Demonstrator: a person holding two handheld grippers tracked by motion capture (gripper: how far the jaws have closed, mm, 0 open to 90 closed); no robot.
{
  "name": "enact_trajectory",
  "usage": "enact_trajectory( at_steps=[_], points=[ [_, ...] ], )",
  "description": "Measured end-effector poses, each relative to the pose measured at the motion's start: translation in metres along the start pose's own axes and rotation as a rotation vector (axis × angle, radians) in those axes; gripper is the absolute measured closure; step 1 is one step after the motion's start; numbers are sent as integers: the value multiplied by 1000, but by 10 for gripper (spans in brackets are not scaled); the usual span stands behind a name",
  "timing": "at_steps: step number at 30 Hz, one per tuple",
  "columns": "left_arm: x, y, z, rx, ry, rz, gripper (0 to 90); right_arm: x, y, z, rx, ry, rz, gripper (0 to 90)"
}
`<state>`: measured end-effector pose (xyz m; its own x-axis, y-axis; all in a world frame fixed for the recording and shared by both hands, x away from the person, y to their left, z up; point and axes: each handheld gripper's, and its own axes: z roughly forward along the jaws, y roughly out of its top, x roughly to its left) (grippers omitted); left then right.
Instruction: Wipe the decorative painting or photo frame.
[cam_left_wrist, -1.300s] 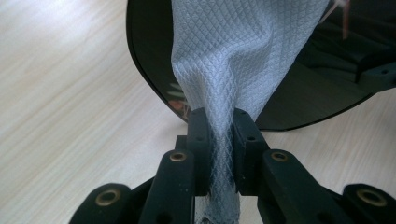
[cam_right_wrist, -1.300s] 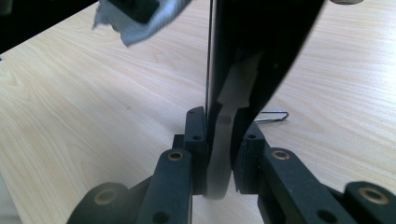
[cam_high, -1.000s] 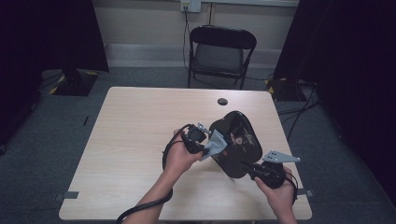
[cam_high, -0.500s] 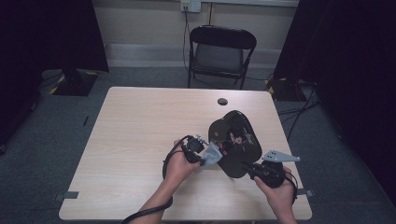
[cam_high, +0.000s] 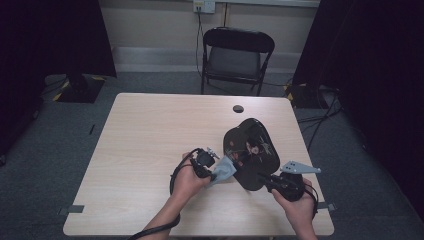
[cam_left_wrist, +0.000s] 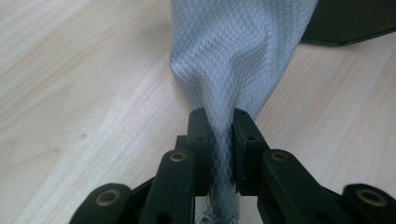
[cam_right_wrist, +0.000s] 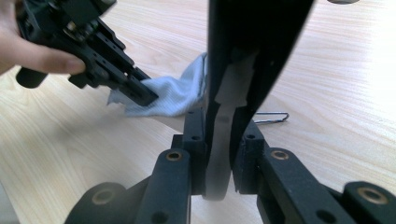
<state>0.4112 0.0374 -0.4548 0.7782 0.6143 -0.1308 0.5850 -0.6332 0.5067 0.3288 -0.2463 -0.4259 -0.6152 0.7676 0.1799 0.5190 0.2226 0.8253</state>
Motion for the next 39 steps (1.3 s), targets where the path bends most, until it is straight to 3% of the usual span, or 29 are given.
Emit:
enact_trajectory(
  at_steps=[10,16,23,26,30,39],
  points=[
    [6,22,-59,-110,23,3,800,1,1,-4,-12,0,3,755],
    [0,47,-99,-176,60,36,799,2,0,-7,-19,3,6,748],
    [-13,77,-129,-234,67,78,799,2,0,-8,-23,-1,7,786],
    [-21,88,-132,-250,57,103,799,2,1,-7,-20,-5,4,788],
    [-28,97,-122,-239,47,119,798,2,1,-7,-17,-6,6,789],
    [-22,89,-97,-199,28,102,798,1,2,-7,-16,-1,3,790]
  ],
)
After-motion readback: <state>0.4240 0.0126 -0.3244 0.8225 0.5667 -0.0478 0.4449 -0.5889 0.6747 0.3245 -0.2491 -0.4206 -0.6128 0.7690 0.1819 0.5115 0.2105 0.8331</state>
